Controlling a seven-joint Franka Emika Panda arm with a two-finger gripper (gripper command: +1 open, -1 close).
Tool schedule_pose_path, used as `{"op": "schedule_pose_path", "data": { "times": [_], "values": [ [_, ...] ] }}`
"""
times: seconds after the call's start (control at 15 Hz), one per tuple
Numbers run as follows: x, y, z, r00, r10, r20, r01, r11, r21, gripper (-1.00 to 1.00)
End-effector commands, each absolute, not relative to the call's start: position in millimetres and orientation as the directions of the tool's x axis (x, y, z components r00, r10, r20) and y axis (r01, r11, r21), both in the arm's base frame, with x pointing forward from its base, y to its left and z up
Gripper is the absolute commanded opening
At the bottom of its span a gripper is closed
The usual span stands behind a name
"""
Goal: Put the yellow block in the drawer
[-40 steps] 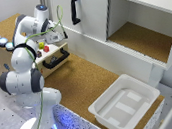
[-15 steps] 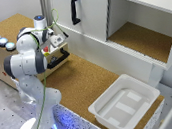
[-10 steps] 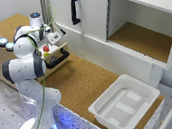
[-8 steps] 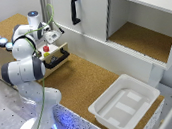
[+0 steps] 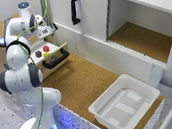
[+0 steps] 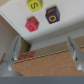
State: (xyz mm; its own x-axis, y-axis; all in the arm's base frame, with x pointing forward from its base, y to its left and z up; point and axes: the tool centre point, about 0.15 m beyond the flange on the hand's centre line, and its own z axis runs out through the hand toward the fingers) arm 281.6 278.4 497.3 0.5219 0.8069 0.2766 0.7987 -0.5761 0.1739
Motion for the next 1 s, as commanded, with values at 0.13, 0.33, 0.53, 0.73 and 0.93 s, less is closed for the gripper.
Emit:
{"op": "schedule_pose_path", "data": {
  "times": [0.13, 0.33, 0.53, 0.73, 0.93],
  "values": [
    [322, 249, 550, 0.859, 0.479, 0.181, 0.477, -0.877, 0.058, 1.0],
    [344, 224, 539, 0.934, 0.318, 0.161, 0.323, -0.946, -0.003, 1.0],
    [366, 207, 531, 0.956, 0.238, 0.17, 0.236, -0.971, 0.03, 1.0],
    [390, 179, 527, 0.97, 0.171, 0.174, 0.159, -0.984, 0.078, 1.0],
    [391, 169, 530, 0.968, 0.161, 0.192, 0.156, -0.987, 0.041, 1.0]
  ]
}}
